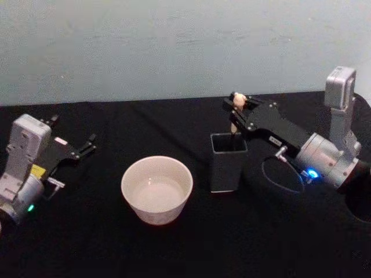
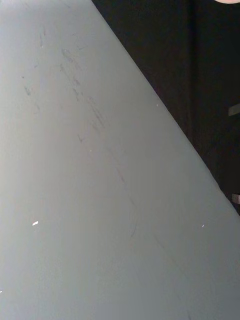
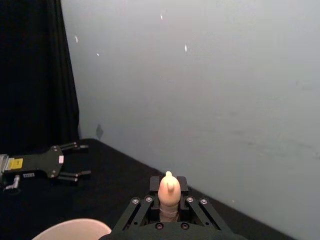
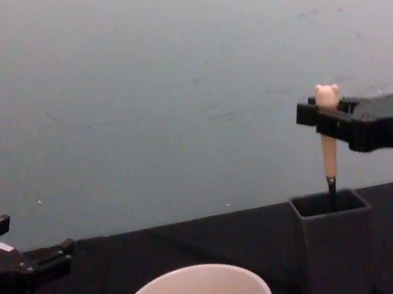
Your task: Pick up the stirring spoon with one hand, stir inside the cup, then place it back in its original position.
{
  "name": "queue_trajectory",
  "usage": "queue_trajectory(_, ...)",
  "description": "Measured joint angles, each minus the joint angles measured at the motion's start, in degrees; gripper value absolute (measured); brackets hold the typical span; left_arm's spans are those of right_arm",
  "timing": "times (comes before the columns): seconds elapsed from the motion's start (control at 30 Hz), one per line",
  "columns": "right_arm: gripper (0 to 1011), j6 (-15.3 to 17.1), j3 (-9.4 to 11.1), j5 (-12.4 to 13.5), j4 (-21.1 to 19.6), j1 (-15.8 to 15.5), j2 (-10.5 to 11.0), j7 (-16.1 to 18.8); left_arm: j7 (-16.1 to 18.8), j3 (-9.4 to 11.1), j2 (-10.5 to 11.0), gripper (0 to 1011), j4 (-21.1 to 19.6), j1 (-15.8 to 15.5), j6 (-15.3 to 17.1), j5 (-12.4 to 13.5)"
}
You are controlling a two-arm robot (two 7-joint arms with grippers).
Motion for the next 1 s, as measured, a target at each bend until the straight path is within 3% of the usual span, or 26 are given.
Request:
queue_trajectory(0.5,208,1.5,-0.6,-1.5,2.4,-1.6,-1.7,-1.5,0.0,0.0,0.0,1001,0.0,0.0,0.0,0.0)
queue_trajectory(1.0,208,1.9,-0.7,-2.4,2.8,-2.2,-1.9,-1.6,0.0,0.0,0.0,1001,0.0,0.0,0.0,0.0)
